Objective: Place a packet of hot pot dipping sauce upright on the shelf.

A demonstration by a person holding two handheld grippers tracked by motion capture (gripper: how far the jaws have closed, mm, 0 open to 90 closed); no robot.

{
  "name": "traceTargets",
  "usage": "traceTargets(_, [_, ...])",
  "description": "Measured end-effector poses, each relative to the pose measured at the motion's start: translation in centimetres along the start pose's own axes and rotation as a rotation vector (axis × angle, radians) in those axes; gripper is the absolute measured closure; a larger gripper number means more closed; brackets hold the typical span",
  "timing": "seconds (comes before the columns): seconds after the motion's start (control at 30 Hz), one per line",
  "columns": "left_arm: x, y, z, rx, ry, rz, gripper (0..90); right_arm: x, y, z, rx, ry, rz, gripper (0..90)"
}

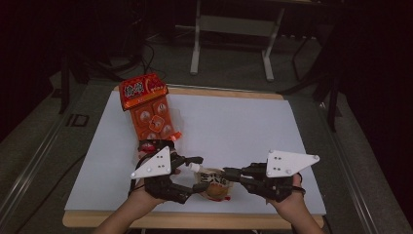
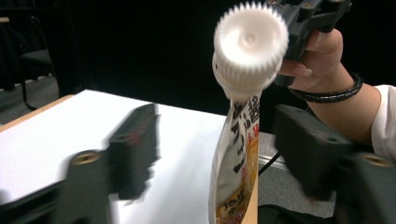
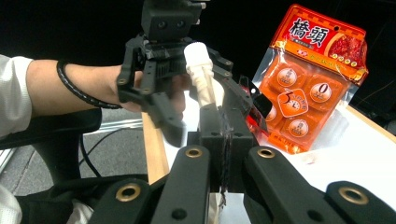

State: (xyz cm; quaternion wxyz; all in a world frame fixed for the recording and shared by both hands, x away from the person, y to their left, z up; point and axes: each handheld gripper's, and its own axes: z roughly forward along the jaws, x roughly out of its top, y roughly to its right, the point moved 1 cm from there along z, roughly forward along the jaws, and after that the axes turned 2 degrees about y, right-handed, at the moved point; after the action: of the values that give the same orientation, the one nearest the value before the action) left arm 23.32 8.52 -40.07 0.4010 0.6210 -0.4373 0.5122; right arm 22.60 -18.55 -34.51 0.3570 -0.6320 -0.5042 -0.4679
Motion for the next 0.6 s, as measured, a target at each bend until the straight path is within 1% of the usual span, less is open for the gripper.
traceTargets(0.07, [0.10,-0.09,0.01,-0.005,-0.002,-0.002,43.3,-0.07,0.06,0.12,0.001,-0.003,0.003,89.4])
traceTargets(0.1, [0.14,-0.11,0.04,0.000,-0.007,0.005,45.9,-0.10,0.06,0.20,0.002,-0.005,0.004,89.4])
traceTargets(0.17, [0.14,-0.15,0.15,0.010,-0.023,0.016,46.8,-0.16,0.03,0.37,0.002,-0.014,0.003,89.3])
traceTargets(0.2, [0.10,-0.18,0.17,0.020,-0.025,0.012,49.1,-0.18,0.03,0.45,0.002,-0.014,0.000,89.3])
traceTargets(0.3, [0.00,-0.43,0.21,0.014,-0.021,-0.016,56.1,-0.16,-0.02,0.66,-0.011,-0.023,-0.013,89.3])
traceTargets(0.37, [0.05,-0.47,0.20,0.006,-0.015,-0.035,60.5,-0.13,-0.01,0.74,-0.010,-0.026,-0.013,89.3])
traceTargets(0.4, [0.09,-0.45,0.20,0.008,-0.002,-0.039,60.9,-0.12,0.01,0.76,-0.015,-0.026,-0.015,89.3])
traceTargets(0.43, [0.13,-0.44,0.15,-0.005,0.007,-0.039,62.8,-0.11,0.04,0.78,-0.012,-0.025,-0.012,89.3])
traceTargets(0.47, [0.20,-0.40,0.14,-0.015,0.009,-0.035,67.6,-0.10,0.06,0.80,-0.013,-0.026,-0.012,89.3])
traceTargets(0.5, [0.26,-0.36,0.14,-0.020,0.009,-0.027,70.1,-0.11,0.04,0.82,-0.015,-0.028,-0.012,89.3])
traceTargets(0.57, [0.33,-0.27,0.12,-0.036,-0.004,-0.010,76.4,-0.15,0.06,0.85,-0.017,-0.027,-0.013,89.3])
traceTargets(0.6, [0.32,-0.21,0.14,-0.044,-0.008,-0.009,78.4,-0.17,0.11,0.81,-0.020,-0.025,-0.013,89.3])
